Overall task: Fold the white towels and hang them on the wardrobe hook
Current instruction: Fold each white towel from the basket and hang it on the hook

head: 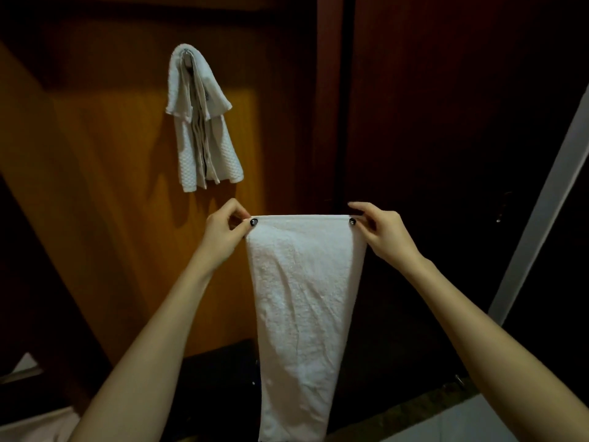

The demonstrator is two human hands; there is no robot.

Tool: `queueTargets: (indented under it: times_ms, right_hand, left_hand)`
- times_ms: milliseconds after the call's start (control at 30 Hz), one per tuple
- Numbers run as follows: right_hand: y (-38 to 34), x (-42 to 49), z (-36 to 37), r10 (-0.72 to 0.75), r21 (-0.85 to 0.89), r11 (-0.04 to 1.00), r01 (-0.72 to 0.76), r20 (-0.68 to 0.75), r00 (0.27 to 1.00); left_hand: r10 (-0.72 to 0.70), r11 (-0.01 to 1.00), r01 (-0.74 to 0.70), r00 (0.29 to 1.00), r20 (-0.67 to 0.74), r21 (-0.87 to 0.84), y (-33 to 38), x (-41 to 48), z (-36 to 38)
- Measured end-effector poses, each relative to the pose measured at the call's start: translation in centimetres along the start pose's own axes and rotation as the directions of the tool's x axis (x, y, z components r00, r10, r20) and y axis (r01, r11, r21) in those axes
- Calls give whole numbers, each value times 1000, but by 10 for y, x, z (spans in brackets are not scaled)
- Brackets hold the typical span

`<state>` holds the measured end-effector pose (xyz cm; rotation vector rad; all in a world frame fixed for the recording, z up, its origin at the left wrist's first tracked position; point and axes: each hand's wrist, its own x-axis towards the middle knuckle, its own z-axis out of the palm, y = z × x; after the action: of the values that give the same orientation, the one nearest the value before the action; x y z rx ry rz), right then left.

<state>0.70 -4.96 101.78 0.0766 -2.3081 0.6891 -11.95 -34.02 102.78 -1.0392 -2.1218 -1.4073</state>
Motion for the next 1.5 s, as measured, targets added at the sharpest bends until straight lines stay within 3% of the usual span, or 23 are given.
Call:
queueTargets:
  times_ms: [133, 200, 267, 367, 467, 600, 733, 800, 933, 1033, 1300, 1500]
  right_hand:
    - [-3, 3, 12, 123, -88, 989, -118, 54, 991]
    - [-3, 0, 19, 200, -138, 973, -185, 100, 975]
    - [-5, -5, 19, 242, -172, 961, -218, 133, 961]
    - [-10, -13, 18, 189, -184, 971, -150, 220, 957]
    - [-24, -21, 17, 161, 31, 983, -183, 344, 925]
    - [-41, -26, 19, 158, 355, 876, -326, 428, 890]
    - [-48, -29, 19, 109, 452, 780, -434, 584, 805]
    - [-50, -31, 20, 62, 419, 806, -419, 643, 763]
    - [-60, -34, 21, 44, 438, 862, -255, 436, 899]
    - [-67, -31, 21, -43, 347, 935, -69, 305, 951]
    - [-89, -24, 27, -272, 187, 950, 250, 101, 957]
    - [-97, -17, 30, -284, 144, 950, 276, 37, 958]
  left_hand:
    - [-30, 979, -8, 982, 187, 201, 1, -4, -2]
    - [-79, 985, 42, 972, 223, 165, -4, -11, 2]
    - [-178, 984, 173, 970, 164, 47, -9, -20, 10]
    - [-303, 952, 304, 952, 32, -33, -12, -31, 23]
    - [-296, 955, 296, 955, -33, -18, -8, -40, 38]
    - [-300, 949, 293, 953, -48, -117, 8, -46, 54]
    - [-272, 943, 253, 961, -59, -216, 18, -49, 58]
    - [-239, 953, 223, 969, -59, -207, 22, -50, 57]
    - [-230, 955, 217, 972, -41, -200, 28, -51, 55]
    - [-233, 921, 231, 972, 32, -314, 35, -50, 50]
    - [-184, 849, 161, 983, 3, -504, 54, -51, 39]
    - [-238, 754, 263, 963, 123, -601, 51, -56, 25]
